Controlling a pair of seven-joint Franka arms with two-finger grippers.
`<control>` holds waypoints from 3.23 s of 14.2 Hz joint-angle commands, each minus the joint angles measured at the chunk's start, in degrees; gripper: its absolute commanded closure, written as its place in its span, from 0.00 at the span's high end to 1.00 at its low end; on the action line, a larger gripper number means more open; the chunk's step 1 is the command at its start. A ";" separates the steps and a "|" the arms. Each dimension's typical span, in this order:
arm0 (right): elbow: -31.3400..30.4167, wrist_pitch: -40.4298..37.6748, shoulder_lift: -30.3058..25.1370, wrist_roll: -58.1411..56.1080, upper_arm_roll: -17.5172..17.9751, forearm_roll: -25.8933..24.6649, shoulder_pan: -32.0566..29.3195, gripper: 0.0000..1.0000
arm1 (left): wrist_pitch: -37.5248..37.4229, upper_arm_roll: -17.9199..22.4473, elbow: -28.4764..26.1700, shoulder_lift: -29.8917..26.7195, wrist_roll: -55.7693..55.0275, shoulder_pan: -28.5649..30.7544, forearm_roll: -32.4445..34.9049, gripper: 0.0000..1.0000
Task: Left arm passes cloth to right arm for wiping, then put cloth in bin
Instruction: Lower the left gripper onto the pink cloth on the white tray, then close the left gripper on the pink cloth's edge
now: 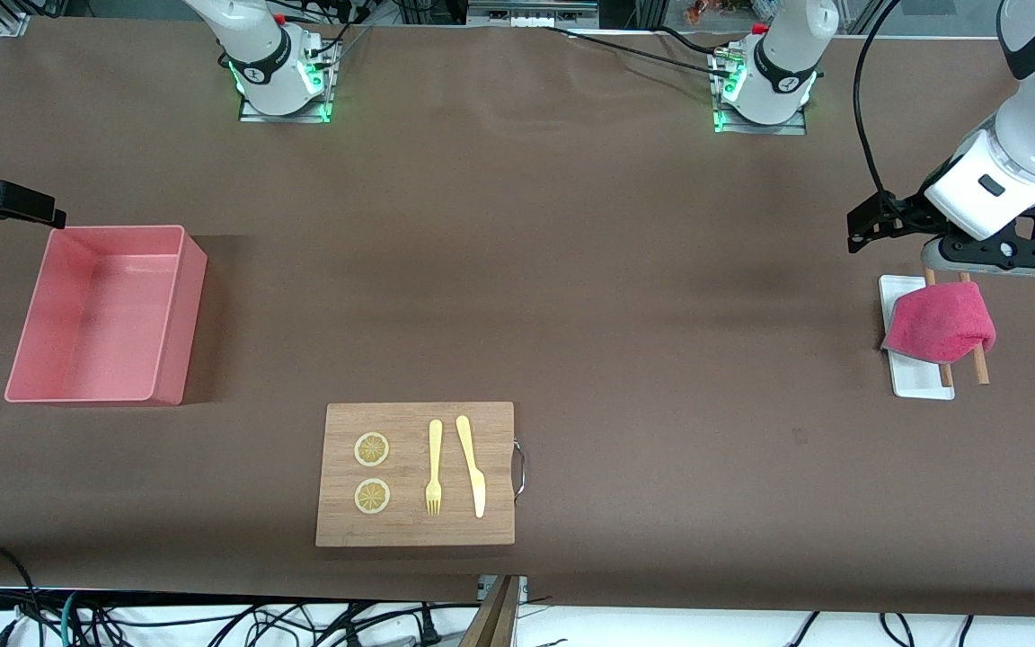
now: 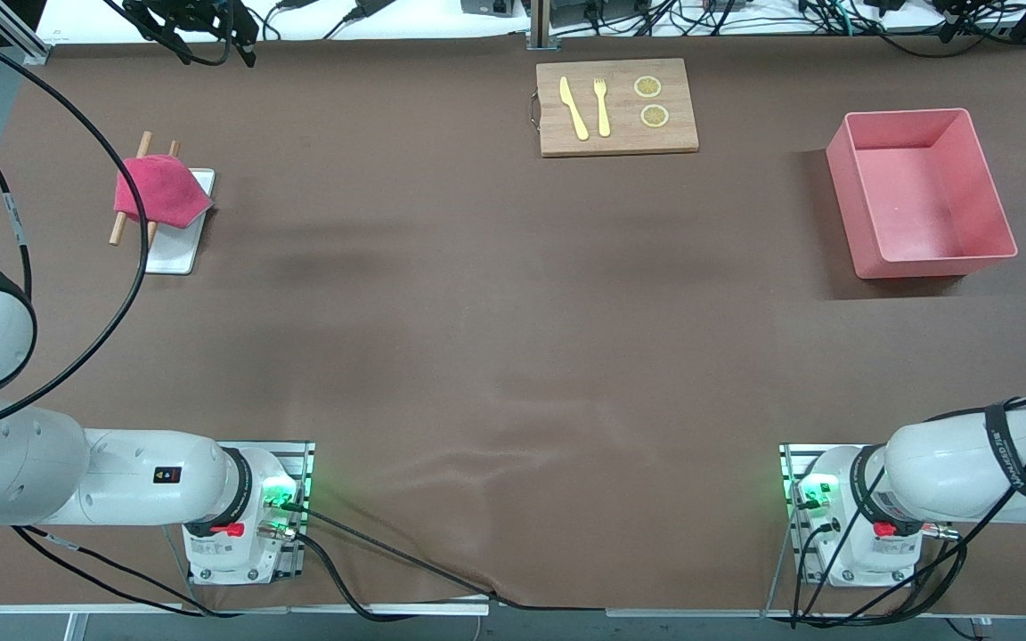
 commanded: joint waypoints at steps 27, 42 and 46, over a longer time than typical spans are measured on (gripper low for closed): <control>1.15 -0.22 0.53 -0.81 -0.02 0.32 -0.41 1.00 | 0.58 1.57 -3.50 9.94 -25.79 -2.77 10.69 0.72; 1.15 -0.22 0.53 -0.81 -0.11 0.41 -0.41 1.00 | 12.30 8.23 -11.34 32.08 -104.27 -10.24 60.64 1.00; 1.15 -0.13 0.53 -0.81 -0.02 0.41 -0.41 1.00 | 12.38 10.09 -10.64 34.64 -117.18 -10.15 59.68 0.96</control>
